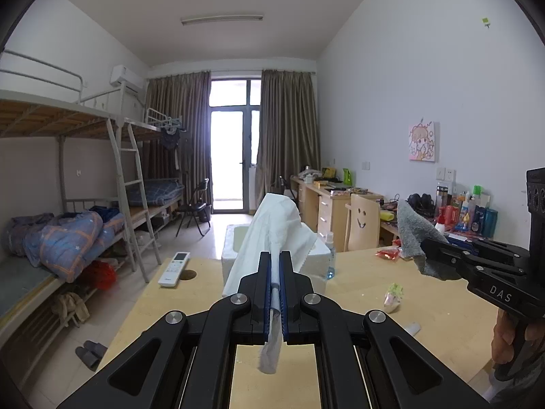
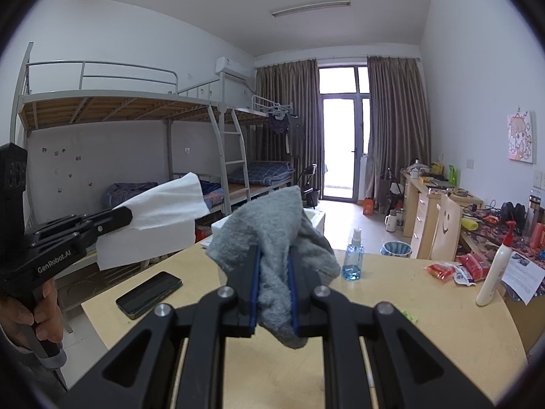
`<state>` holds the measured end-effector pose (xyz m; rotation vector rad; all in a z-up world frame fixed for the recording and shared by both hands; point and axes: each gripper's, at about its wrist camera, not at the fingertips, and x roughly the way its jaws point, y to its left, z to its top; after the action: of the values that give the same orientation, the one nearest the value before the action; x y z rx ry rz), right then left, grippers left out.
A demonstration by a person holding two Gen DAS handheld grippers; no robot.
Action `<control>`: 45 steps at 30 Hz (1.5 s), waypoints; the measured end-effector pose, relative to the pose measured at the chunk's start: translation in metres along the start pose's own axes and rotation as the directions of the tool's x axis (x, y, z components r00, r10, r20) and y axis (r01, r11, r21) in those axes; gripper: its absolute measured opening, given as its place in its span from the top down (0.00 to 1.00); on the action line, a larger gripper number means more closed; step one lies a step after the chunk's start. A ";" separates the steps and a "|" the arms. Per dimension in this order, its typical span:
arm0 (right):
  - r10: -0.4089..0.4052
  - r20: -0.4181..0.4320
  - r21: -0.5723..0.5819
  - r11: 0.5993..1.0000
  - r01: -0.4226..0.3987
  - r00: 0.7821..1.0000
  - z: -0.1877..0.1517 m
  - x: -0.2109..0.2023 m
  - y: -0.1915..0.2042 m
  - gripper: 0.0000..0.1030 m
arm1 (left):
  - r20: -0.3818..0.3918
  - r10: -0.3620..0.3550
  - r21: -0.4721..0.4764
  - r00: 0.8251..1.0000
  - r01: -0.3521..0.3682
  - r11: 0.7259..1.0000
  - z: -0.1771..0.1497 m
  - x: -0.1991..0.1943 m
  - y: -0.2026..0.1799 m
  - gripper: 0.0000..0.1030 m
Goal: Organize soft objects
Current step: 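Lift the white masks and grey sock and carry both over the white foam box, then lower the white masks into the foam box and open the left gripper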
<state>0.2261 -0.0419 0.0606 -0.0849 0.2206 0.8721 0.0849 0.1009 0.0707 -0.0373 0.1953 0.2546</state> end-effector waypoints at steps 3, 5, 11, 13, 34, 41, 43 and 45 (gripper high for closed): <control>-0.005 -0.005 -0.002 1.000 0.005 1.000 0.002 0.005 0.002 0.83 | -0.006 -0.004 0.000 1.000 0.004 1.000 0.005 0.010 0.003 0.96; -0.005 -0.009 -0.001 1.000 0.005 1.000 0.004 0.009 0.003 0.83 | -0.003 -0.006 -0.005 1.000 0.006 1.000 0.006 0.013 0.003 0.96; -0.010 -0.029 0.005 1.000 0.010 1.000 0.009 0.024 0.003 0.83 | -0.015 -0.008 -0.004 1.000 0.008 1.000 0.012 0.032 0.007 0.96; -0.011 -0.039 0.007 1.000 0.011 0.999 0.009 0.029 0.004 0.83 | -0.018 -0.006 -0.001 1.000 0.006 1.000 0.014 0.038 0.008 0.96; -0.036 -0.121 -0.019 0.999 0.034 0.992 0.031 0.093 0.003 0.83 | -0.111 -0.042 0.017 0.993 0.044 0.999 0.031 0.118 0.021 0.96; -0.036 -0.112 -0.039 0.999 0.032 0.993 0.045 0.110 0.005 0.83 | -0.092 -0.021 0.034 0.996 0.025 0.999 0.046 0.133 0.024 0.96; -0.035 -0.107 -0.051 0.998 0.029 0.994 0.047 0.115 0.005 0.83 | -0.096 -0.021 0.029 0.995 0.024 0.999 0.048 0.138 0.027 0.96; -0.036 -0.104 -0.059 0.998 0.030 0.994 0.050 0.120 0.003 0.83 | -0.099 -0.008 0.029 0.995 0.011 1.000 0.050 0.144 0.030 0.96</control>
<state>0.3065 0.0581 0.0821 -0.1880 0.2919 0.8422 0.2238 0.1685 0.0912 -0.0218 0.2974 0.2409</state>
